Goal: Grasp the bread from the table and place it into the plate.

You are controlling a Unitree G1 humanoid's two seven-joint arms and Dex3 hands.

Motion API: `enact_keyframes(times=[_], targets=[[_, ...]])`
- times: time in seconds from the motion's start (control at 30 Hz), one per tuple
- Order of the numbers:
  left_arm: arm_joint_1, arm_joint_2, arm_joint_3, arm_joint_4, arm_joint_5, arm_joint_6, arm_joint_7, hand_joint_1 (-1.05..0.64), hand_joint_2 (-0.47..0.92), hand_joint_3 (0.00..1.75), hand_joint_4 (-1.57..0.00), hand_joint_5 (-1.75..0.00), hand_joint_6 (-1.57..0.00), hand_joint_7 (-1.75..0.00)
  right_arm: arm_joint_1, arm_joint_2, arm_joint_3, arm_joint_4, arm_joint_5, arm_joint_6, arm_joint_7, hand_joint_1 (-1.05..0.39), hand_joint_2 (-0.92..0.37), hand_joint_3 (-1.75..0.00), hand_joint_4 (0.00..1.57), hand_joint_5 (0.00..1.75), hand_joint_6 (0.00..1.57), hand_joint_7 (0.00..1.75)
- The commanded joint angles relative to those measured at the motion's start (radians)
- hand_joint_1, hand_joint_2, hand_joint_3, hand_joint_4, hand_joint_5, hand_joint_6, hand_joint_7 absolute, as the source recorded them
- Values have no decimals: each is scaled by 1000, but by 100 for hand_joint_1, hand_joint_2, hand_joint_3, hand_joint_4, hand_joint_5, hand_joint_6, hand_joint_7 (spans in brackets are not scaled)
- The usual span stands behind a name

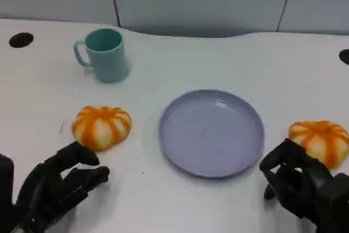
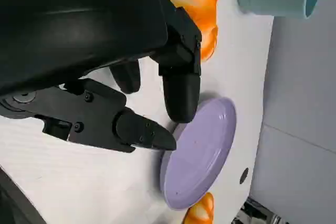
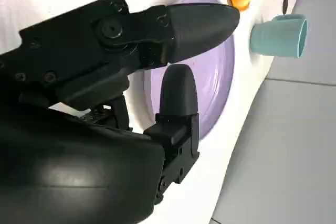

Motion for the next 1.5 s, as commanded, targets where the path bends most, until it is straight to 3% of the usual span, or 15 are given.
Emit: enact_keyframes(times=[0.03,1.43,1.47,1.5], targets=[[12,13,7,2,7,7,7,-29,92,2,-58,-175,-41,-175,-1,-14,-6,6,-13,-20,-12,-25,-91,-34,60,175,42,175],[12,15,7,4,12,-17,0,-29,92,2,-58,-175,-41,-174,-3,-7,-1,2,-20,-10,-25,-25,-90,-36,61,175,42,175],[-57,168,-104,-120,364,-181,110,-29,92,2,-58,-175,-41,-174,-2,4,6,-7,-15,8,-21,-25,-90,-36,60,175,42,175],[-110,286,-190,-218,642,-299,197,-45,90,4,-24,-96,-25,-82,0,13,13,-15,-14,23,-22,-24,-91,-37,58,175,40,175]])
